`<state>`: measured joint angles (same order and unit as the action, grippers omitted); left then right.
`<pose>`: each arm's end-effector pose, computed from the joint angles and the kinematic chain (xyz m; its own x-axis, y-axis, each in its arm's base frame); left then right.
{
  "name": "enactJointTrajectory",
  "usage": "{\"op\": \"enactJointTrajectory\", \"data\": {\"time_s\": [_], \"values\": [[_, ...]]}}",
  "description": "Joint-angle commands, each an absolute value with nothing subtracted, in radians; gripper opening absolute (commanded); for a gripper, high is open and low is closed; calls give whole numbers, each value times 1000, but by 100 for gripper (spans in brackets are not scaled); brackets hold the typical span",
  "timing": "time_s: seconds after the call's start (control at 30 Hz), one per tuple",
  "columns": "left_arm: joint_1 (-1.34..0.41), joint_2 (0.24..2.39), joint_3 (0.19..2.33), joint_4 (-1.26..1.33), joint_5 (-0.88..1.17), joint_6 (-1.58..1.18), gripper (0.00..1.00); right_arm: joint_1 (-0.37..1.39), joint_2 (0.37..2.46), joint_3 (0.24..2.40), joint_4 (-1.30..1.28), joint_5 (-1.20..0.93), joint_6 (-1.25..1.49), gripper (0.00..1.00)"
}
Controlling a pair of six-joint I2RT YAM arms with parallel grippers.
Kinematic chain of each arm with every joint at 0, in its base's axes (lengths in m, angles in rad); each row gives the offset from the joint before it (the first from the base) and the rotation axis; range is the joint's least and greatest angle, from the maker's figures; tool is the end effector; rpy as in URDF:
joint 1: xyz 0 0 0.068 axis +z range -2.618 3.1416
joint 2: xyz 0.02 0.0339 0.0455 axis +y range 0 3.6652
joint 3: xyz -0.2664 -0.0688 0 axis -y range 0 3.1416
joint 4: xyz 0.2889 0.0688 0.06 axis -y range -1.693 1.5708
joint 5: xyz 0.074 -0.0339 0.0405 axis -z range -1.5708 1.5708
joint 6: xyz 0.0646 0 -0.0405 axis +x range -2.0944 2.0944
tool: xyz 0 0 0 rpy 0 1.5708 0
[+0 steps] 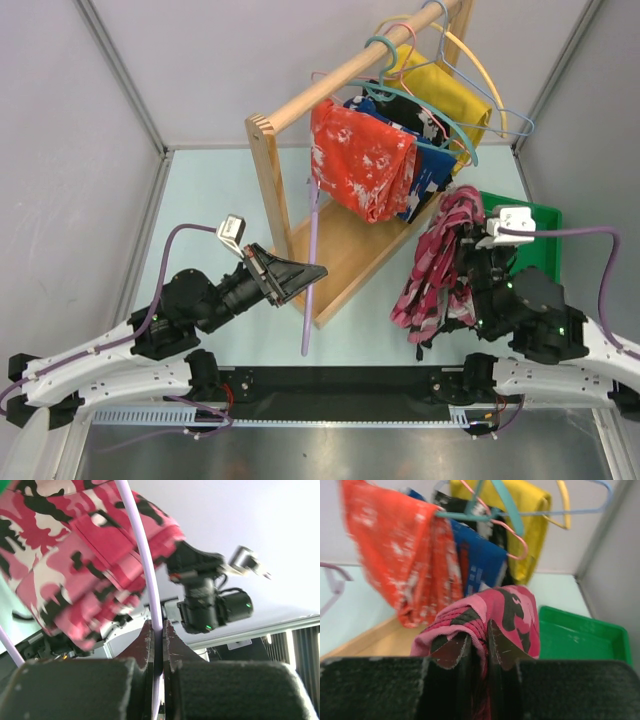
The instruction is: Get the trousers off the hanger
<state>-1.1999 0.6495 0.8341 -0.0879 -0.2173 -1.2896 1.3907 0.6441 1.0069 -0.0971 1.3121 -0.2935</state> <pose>0.0917 -0.1974 0.3999 -0.7899 -0.5571 -0.2562 0.2646 0.0673 -0.9620 0.0871 0.1296 0.4559 0.0695 -0.0315 -0.9971 -0.0674 0.9971 -0.0362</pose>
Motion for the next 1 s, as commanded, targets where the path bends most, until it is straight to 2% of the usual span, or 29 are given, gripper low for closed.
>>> {"op": "enactJointTrajectory", "data": {"time_s": [0.0, 0.03, 0.13, 0.17, 0.23, 0.27, 0.37, 0.5, 0.57, 0.77, 0.97], "values": [[-1198, 641, 867, -9, -192, -1255, 0, 1157, 637, 1026, -242, 1110, -40, 0], [-1198, 643, 867, -9, -192, -1256, 1, 1037, 641, 1029, -255, 1085, -38, 0], [-1200, 640, 867, -9, -192, -1256, 1, 832, 661, 1040, -288, 935, -9, 0], [-1200, 638, 865, -8, -190, -1256, 0, 683, 669, 1048, -322, 890, -5, 0], [-1198, 637, 867, -6, -183, -1255, 1, 538, 686, 1057, -342, 717, 63, 0], [-1198, 637, 867, -6, -183, -1253, 0, 382, 687, 1080, -371, 657, 84, 0], [-1198, 627, 868, -9, -184, -1246, 0, 180, 698, 1112, -385, 357, 167, 0], [-1198, 623, 877, -20, -189, -1226, 0, -143, 748, 1169, -396, 119, 242, 0], [-1200, 626, 881, -20, -178, -1223, 0, -242, 781, 1190, -391, -16, 293, 0], [-1200, 632, 887, -18, -161, -1212, 0, -408, 862, 1313, -385, -171, 414, 0], [-1198, 629, 920, -55, -155, -1175, 0, -528, 946, 1462, -428, -209, 440, 0]]}}
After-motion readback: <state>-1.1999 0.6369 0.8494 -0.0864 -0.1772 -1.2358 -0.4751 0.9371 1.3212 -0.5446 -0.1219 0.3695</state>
